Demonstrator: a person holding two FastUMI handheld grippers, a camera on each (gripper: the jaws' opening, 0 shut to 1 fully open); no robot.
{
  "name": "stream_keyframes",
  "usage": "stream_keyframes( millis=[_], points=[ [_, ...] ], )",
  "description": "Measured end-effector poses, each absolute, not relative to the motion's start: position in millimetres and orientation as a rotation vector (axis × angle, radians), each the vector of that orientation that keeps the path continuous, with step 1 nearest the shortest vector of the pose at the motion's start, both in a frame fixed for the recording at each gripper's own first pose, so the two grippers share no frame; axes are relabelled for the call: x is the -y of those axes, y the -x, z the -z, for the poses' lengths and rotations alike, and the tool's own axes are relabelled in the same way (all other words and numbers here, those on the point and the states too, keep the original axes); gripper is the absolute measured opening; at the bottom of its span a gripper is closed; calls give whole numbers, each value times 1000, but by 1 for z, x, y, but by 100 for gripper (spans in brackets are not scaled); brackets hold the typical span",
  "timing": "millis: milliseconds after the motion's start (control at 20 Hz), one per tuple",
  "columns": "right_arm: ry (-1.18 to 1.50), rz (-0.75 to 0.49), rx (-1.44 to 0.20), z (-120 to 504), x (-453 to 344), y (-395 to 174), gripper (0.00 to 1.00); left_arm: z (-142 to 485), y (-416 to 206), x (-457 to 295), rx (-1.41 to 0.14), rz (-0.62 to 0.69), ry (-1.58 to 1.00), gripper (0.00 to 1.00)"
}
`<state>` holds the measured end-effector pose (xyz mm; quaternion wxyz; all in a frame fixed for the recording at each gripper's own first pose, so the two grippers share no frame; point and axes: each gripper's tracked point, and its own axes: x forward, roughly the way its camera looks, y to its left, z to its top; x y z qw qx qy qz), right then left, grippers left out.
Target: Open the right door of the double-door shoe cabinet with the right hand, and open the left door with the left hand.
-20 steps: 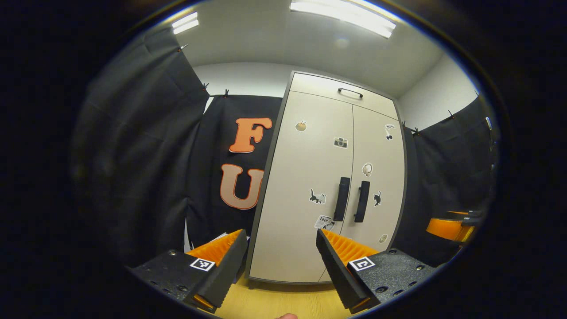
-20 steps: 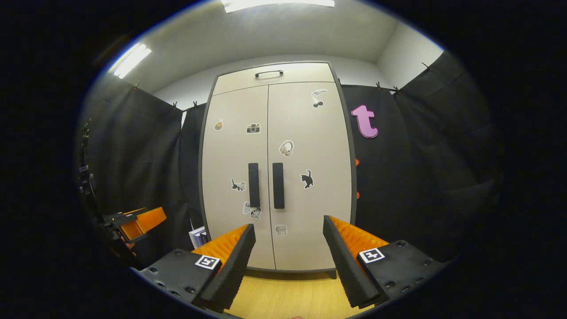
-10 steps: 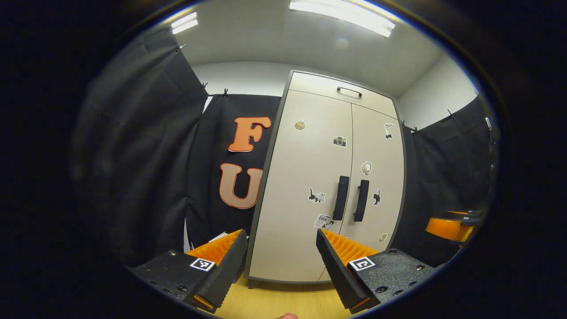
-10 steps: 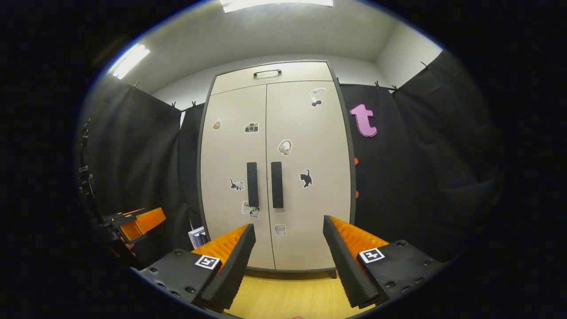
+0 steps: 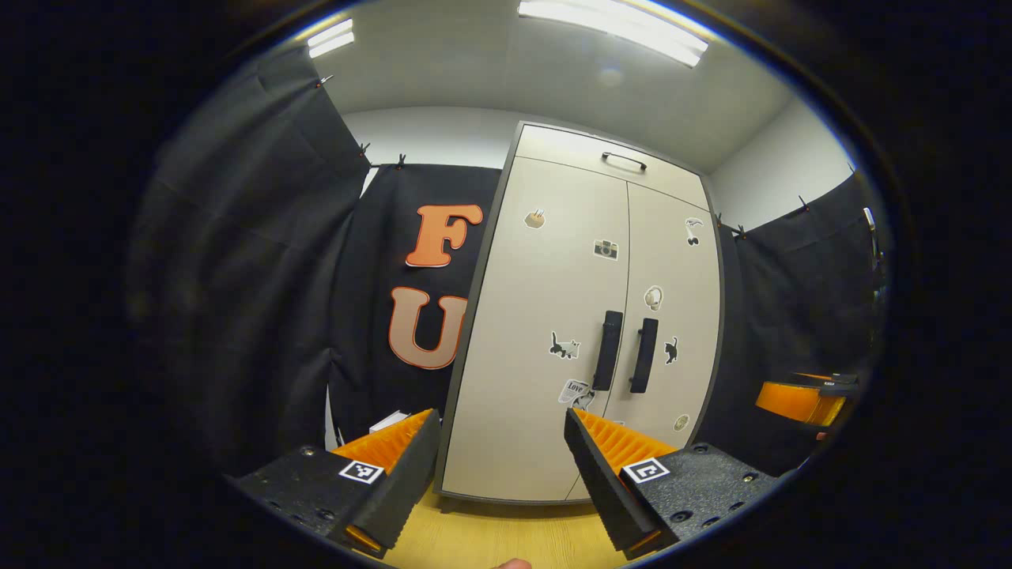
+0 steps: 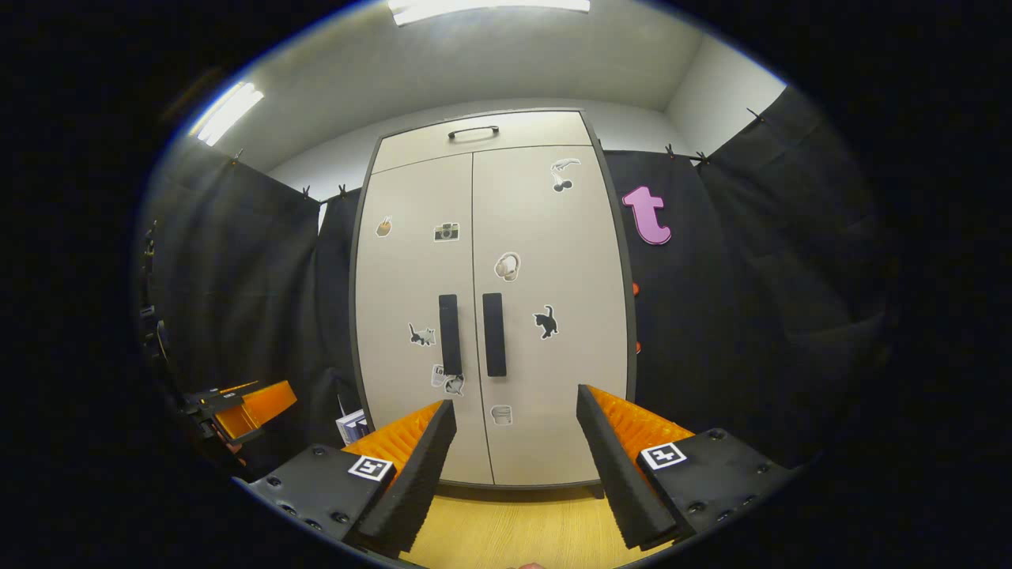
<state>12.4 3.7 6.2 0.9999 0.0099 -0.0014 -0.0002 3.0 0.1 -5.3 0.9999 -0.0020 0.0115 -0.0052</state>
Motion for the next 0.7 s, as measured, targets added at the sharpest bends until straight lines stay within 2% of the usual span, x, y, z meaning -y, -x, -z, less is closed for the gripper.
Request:
stream_keyframes(
  millis=[250, 350, 400, 450, 700],
  points=[
    [29, 19, 28, -40, -3, -40, 98, 4, -3, -6, -18, 1, 3, 97],
    [35, 3, 49, -59, -10, -55, 98, 5, -2, -9, -19, -4, 9, 95],
    [31, -9, 53, -68, -14, -66, 98, 6, -1, -9, -22, -2, 15, 97],
    [31, -19, 55, -75, -17, -78, 98, 7, 0, -11, -22, -3, 19, 95],
    [76, -34, 54, -102, -31, -135, 97, 10, 3, -24, -22, -28, 23, 95]
  ],
)
